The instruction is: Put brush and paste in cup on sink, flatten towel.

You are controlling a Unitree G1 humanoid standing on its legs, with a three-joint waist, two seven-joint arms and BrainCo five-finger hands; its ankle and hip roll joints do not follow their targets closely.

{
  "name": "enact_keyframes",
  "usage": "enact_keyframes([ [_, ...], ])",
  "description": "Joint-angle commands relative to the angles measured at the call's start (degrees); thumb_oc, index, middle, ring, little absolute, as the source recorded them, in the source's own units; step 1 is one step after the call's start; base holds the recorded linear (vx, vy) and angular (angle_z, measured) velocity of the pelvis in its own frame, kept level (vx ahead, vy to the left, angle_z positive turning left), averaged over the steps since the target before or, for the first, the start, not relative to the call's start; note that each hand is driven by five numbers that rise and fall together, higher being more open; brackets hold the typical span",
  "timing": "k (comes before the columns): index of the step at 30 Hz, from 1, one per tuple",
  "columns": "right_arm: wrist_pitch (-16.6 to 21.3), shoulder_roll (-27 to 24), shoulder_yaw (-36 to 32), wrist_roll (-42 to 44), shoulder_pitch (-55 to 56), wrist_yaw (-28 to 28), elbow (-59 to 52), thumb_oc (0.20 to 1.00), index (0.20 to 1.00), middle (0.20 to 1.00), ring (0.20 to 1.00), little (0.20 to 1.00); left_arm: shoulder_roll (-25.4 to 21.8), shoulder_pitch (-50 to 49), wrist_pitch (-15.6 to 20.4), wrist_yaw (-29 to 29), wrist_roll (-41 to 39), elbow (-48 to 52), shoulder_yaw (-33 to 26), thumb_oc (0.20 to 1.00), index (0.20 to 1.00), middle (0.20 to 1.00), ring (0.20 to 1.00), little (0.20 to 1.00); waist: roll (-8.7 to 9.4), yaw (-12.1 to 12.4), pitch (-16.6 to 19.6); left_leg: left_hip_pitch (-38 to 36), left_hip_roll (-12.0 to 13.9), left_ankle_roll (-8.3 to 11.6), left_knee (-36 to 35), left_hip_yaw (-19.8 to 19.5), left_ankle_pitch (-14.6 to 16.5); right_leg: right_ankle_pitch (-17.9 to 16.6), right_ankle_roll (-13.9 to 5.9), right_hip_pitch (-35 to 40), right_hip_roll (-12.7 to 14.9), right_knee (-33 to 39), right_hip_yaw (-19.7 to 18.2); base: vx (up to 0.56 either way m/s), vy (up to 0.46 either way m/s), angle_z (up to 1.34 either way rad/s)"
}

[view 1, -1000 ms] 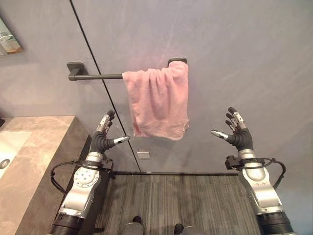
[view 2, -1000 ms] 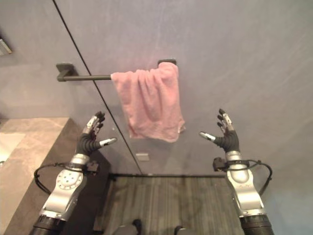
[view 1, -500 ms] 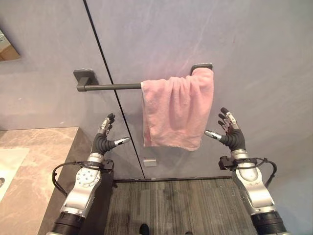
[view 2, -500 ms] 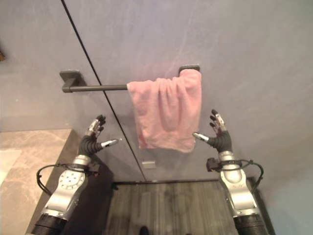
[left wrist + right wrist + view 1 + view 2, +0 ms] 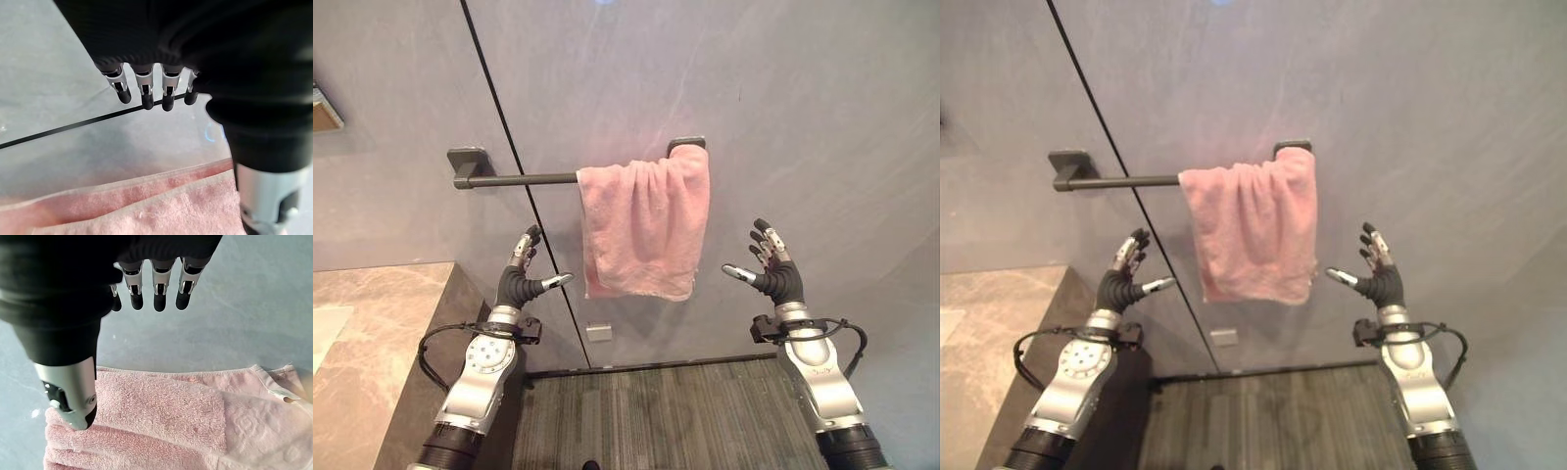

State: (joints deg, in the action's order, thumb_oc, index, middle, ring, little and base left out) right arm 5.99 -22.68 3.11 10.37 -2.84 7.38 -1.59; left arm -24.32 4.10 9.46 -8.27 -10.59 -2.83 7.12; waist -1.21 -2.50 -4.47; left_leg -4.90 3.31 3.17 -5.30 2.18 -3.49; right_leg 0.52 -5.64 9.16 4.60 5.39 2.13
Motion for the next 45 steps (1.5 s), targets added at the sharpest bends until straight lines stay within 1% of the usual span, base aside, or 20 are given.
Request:
enact_keyframes([
  [1, 2.0, -0.3, -0.3, 0.2, -3.3, -0.1, -1.0, 1.000, 1.000, 1.000, 1.000, 1.000, -1.7, 6.8, 1.8, -1.1, 1.0, -2.3, -0.3, 1.000, 1.000, 1.000, 1.000, 1.000, 1.73, -0.1, 0.9, -2.0, 1.3, 0.49, 2.8, -0.1, 9.0, 3.9, -2.10, -1.1, 1.8, -0.5, 1.0, 0.00, 0.000, 0.00],
  [8, 2.2, -0.3, 0.5, 0.6, -4.0, -0.4, -1.5, 1.000, 1.000, 1.000, 1.000, 1.000, -2.5, 10.3, 1.5, -2.0, 0.7, -5.3, 0.4, 1.000, 1.000, 1.000, 1.000, 1.000, 1.48, -0.8, 0.8, -1.9, 1.1, 0.35, 2.2, 0.5, 8.9, 3.6, -2.51, -2.1, 1.9, -0.5, 0.5, 0.00, 0.004, -0.01],
  [18, 2.9, -0.6, 2.2, 1.6, -5.2, -1.5, -3.5, 1.000, 1.000, 1.000, 1.000, 1.000, -3.8, 16.8, 1.6, -4.2, -0.5, -12.0, 1.5, 1.000, 1.000, 1.000, 1.000, 1.000, 1.40, -2.7, -0.4, 1.1, 1.0, 0.01, 2.1, 2.1, 8.4, 2.5, -3.24, -6.5, 1.9, -0.5, -1.2, -0.01, 0.032, -0.17],
  [23, 3.3, -0.9, 2.7, 2.2, -6.0, -1.5, -3.7, 1.000, 1.000, 1.000, 1.000, 1.000, -4.4, 19.9, 1.9, -5.5, -1.0, -13.7, 2.0, 1.000, 1.000, 1.000, 1.000, 1.000, 1.80, -3.4, -1.4, 3.5, 1.1, -0.21, 2.8, 2.7, 8.2, 1.8, -3.55, -9.4, 1.9, -0.8, -2.1, -0.05, 0.024, -0.08],
  [32, 3.6, -1.3, 3.0, 2.5, -6.3, -1.8, -3.2, 1.000, 1.000, 1.000, 1.000, 1.000, -5.1, 22.5, 2.5, -6.5, -2.0, -15.4, 2.0, 1.000, 1.000, 1.000, 1.000, 1.000, 2.61, -4.0, -2.9, 5.4, 1.2, -0.23, 3.8, 3.1, 8.2, 1.6, -3.58, -11.4, 1.9, -1.3, -2.8, -0.02, 0.015, -0.11],
  [33, 3.6, -1.3, 3.1, 2.7, -6.4, -1.9, -3.2, 1.000, 1.000, 1.000, 1.000, 1.000, -5.1, 22.8, 2.5, -6.5, -2.0, -15.5, 2.1, 0.944, 0.944, 0.944, 0.944, 0.944, 2.65, -4.1, -2.9, 5.4, 1.2, -0.22, 3.8, 3.1, 8.2, 1.6, -3.57, -11.4, 1.9, -1.3, -2.8, 0.00, 0.006, -0.07],
  [34, 3.6, -1.3, 3.1, 2.8, -6.5, -1.9, -3.1, 1.000, 1.000, 1.000, 1.000, 1.000, -5.2, 23.0, 2.5, -6.5, -2.1, -15.5, 2.2, 0.784, 0.784, 0.784, 0.784, 0.784, 2.65, -4.1, -2.9, 5.4, 1.2, -0.22, 3.8, 3.1, 8.2, 1.6, -3.55, -11.4, 1.9, -1.3, -2.8, 0.00, 0.000, 0.00],
  [35, 3.7, -1.4, 3.1, 2.8, -6.5, -1.9, -3.0, 1.000, 1.000, 1.000, 1.000, 1.000, -5.2, 23.0, 2.6, -6.4, -2.2, -15.4, 2.2, 0.784, 0.784, 0.784, 0.784, 0.784, 2.65, -4.1, -3.0, 5.4, 1.3, -0.21, 3.9, 3.1, 8.2, 1.7, -3.53, -11.5, 1.9, -1.3, -2.8, 0.00, 0.000, 0.00],
  [36, 3.8, -1.4, 3.1, 2.8, -6.5, -2.0, -3.0, 1.000, 1.000, 1.000, 1.000, 1.000, -5.1, 23.1, 2.6, -6.2, -2.3, -15.3, 2.3, 0.802, 0.802, 0.802, 0.802, 0.802, 2.65, -4.1, -3.0, 5.4, 1.3, -0.20, 3.9, 3.2, 8.3, 1.7, -3.49, -11.4, 1.9, -1.3, -2.8, 0.00, 0.000, 0.00],
  [37, 3.8, -1.4, 3.1, 2.8, -6.5, -2.0, -3.0, 1.000, 1.000, 1.000, 1.000, 1.000, -5.1, 23.1, 2.6, -6.2, -2.3, -15.3, 2.3, 1.000, 1.000, 1.000, 1.000, 1.000, 2.65, -4.1, -3.0, 5.3, 1.3, -0.20, 3.8, 3.2, 8.3, 1.7, -3.49, -11.4, 1.9, -1.3, -2.8, 0.00, 0.000, 0.00],
  [45, 3.9, -1.4, 3.3, 2.8, -6.8, -2.4, -2.5, 1.000, 1.000, 1.000, 1.000, 1.000, -5.1, 24.1, 2.7, -4.5, -2.6, -14.7, 3.4, 1.000, 1.000, 1.000, 1.000, 1.000, 2.57, -4.3, -3.4, 4.6, 1.4, -0.04, 3.7, 3.2, 8.4, 1.8, -3.39, -10.8, 1.8, -1.1, -2.5, 0.00, 0.003, -0.01],
])
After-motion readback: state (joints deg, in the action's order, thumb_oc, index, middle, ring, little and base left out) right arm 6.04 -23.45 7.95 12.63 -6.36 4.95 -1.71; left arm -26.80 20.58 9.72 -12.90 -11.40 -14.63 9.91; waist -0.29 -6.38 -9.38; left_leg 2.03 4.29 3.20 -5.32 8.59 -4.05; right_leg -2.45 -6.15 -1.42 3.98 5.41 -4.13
